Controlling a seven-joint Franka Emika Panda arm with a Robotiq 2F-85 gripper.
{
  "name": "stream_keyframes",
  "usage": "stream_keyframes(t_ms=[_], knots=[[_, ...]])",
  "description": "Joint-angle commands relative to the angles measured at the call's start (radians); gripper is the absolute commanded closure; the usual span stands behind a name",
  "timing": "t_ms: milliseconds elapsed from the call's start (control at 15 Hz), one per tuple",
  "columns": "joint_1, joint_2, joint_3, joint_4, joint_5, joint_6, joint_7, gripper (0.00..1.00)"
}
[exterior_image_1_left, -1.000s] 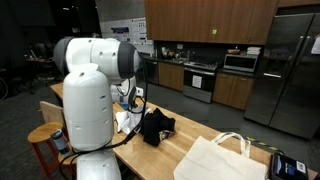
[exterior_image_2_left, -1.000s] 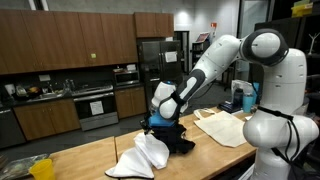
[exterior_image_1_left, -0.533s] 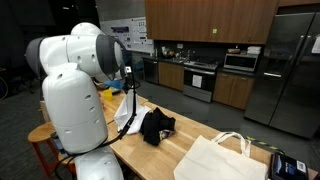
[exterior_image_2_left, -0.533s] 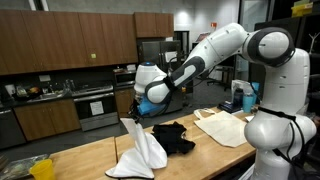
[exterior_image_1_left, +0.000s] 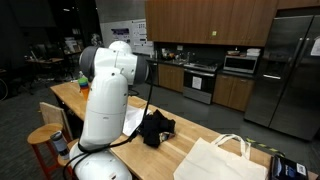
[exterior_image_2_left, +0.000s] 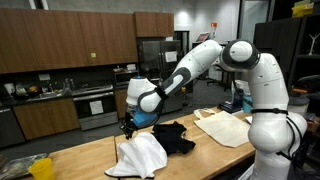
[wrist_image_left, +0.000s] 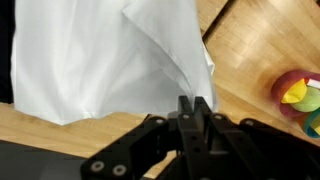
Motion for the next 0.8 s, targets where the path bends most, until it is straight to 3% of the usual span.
stream_keyframes(t_ms=[0,67,133,333,533,733], knots=[[0.169,-0.068,-0.189,-0.002,0.149,0.025,-0.098,0.80],[0.179,-0.079,-0.200,0.000,0.153,0.025,-0.100,0.74],[0.183,-0.092,-0.201,0.000,0.153,0.023,-0.097,0.48],[0.252,-0.250,-0.331,-0.141,0.207,0.022,-0.087,0.42],[0.333,-0.392,-0.459,-0.319,0.238,0.032,-0.037,0.23],[0.358,-0.518,-0.533,-0.496,0.207,0.058,0.063,0.02]])
